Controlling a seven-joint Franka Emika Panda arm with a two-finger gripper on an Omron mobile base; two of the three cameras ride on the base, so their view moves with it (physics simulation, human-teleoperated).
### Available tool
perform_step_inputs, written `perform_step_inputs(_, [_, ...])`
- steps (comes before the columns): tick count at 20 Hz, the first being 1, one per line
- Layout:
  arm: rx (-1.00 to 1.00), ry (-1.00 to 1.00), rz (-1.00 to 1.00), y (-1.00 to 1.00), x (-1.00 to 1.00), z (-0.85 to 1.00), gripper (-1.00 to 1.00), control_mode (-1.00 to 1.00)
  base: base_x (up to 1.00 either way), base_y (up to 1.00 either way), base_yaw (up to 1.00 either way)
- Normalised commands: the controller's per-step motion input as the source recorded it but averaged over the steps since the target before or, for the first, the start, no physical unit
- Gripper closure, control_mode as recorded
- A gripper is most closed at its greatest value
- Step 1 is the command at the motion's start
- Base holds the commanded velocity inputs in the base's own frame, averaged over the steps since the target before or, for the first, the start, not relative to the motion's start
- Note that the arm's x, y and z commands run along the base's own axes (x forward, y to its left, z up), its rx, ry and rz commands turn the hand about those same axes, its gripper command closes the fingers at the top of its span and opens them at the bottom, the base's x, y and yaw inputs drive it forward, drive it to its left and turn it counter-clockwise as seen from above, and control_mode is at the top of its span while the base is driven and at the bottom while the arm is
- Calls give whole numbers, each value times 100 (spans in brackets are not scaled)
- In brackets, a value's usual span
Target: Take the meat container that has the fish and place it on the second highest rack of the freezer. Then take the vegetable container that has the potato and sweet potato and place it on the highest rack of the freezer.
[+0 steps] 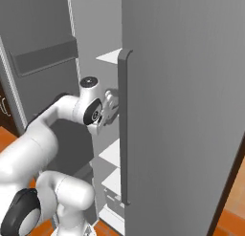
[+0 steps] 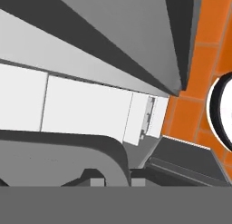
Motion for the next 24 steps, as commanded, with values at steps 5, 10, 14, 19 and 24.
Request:
perform_step_inputs(5, [0, 8, 0, -3, 66, 0, 100, -100, 0, 0, 0])
perform_step_inputs(10, [0, 2, 0, -33, 44, 0, 100, -100, 0, 0, 0])
perform_step_inputs(14, [0, 1, 0, -20, 41, 0, 100, -100, 0, 0, 0])
perform_step_inputs(19, [0, 0, 0, -1, 46, 0, 100, -100, 0, 0, 0])
perform_step_inputs(24, [0, 0, 0, -21, 41, -4, 100, -100, 0, 0, 0])
